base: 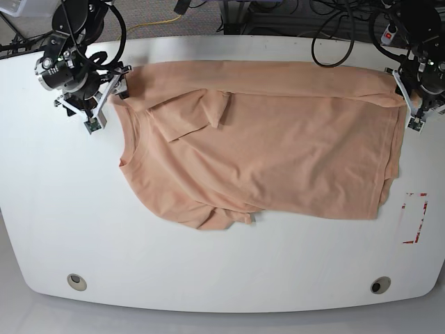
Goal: Fold the T-shirt properly
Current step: 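Lift the shirt again with both grippers, shake it, and lay it flat, then open both grippers and move the left gripper to the shirt's hem corner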
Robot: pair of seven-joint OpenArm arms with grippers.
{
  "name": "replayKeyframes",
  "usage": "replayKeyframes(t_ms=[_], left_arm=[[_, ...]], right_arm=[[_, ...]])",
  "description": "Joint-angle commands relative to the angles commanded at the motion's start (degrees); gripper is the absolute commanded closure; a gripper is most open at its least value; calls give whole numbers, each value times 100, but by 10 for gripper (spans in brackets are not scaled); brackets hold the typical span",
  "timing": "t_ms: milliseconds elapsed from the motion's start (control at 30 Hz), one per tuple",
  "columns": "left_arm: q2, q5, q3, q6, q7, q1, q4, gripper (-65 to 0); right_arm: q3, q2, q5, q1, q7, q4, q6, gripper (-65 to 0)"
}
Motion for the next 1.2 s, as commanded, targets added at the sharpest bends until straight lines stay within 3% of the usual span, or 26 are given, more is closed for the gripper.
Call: replayKeyframes(t_ms=[233, 500, 700, 933, 1200], left_arm=[[0, -79, -26, 0, 18, -396, 9, -346], [185, -1574, -1363, 0, 18, -862, -9, -346], [185, -1371, -1415, 0, 18, -1002, -9, -346], [193, -1037, -1407, 0, 0, -1108, -9, -346], [193, -1011, -1424, 0, -9, -1116, -18, -346]], right_arm=[[79, -9, 158, 651, 0, -176, 0, -498], [-220, 9, 167, 1987, 0, -1424, 0, -498], [-290, 26, 158, 3051, 149, -2884, 0, -498], [-756, 378, -185, 3956, 1213, -4826, 0, -496], [-1213, 633, -273, 4316, 2400, -6593, 0, -496]])
